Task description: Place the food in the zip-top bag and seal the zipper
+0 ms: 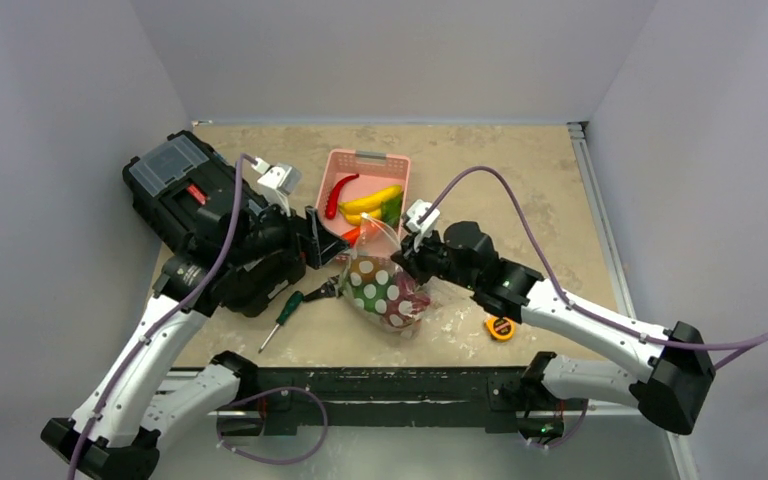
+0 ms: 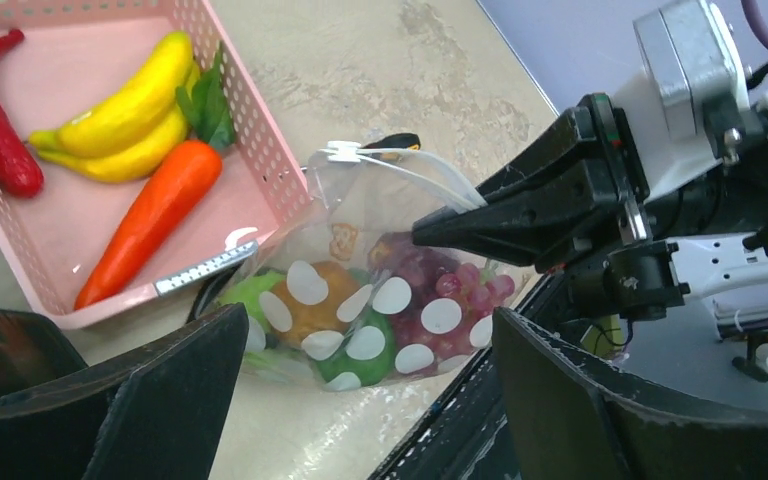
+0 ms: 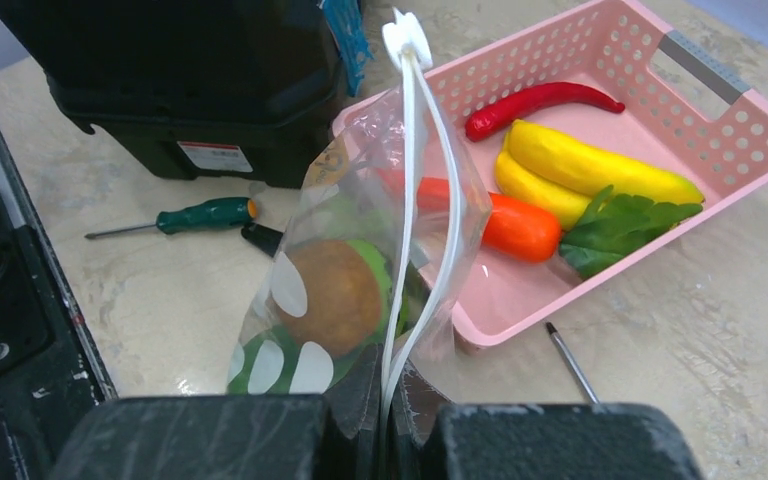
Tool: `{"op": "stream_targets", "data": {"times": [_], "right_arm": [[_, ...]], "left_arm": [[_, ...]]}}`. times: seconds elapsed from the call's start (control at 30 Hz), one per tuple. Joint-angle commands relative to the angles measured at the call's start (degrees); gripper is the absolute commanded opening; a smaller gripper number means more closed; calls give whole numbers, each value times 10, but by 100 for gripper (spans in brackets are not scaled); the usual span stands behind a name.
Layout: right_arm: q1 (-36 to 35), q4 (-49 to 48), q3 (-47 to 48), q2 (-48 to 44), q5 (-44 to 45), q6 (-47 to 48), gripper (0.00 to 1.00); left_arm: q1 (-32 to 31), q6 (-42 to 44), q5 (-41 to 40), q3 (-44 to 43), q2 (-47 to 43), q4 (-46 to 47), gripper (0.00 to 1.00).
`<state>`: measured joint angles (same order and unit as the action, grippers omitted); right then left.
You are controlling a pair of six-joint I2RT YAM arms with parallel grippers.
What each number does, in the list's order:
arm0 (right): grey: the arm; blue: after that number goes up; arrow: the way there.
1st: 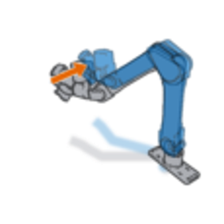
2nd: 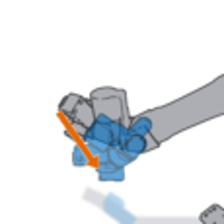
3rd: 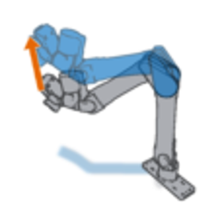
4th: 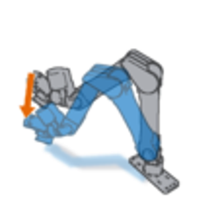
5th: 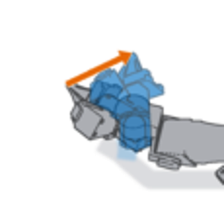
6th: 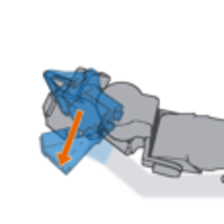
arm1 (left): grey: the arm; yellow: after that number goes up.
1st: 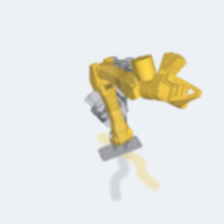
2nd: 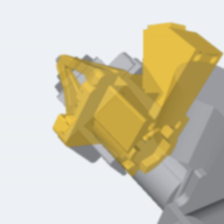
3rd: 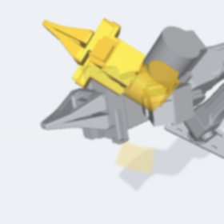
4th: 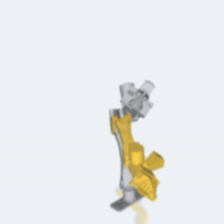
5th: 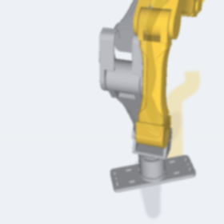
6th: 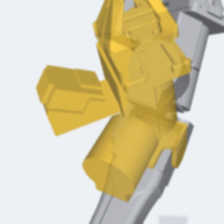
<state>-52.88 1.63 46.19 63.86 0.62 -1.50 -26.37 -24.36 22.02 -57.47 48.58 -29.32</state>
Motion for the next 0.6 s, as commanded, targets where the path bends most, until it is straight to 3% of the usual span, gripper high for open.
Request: {"op": "stream_targets", "data": {"times": [0.0,0.07,0.23,0.33,0.57], "right_arm": [[58,-62,-21,-29,-131,-34,0],[84,-84,-37,-39,-175,-54,0],[110,-103,-45,-17,-270,-62,0],[116,-118,-46,-1,-310,-61,0],[143,-136,-50,7,-350,-84,0]], "left_arm": [[42,103,84,-36,20,-3,92],[62,115,75,-53,33,-1,92],[117,100,230,-1,70,131,92],[118,114,281,2,112,143,91],[117,132,392,67,123,233,78]]}}
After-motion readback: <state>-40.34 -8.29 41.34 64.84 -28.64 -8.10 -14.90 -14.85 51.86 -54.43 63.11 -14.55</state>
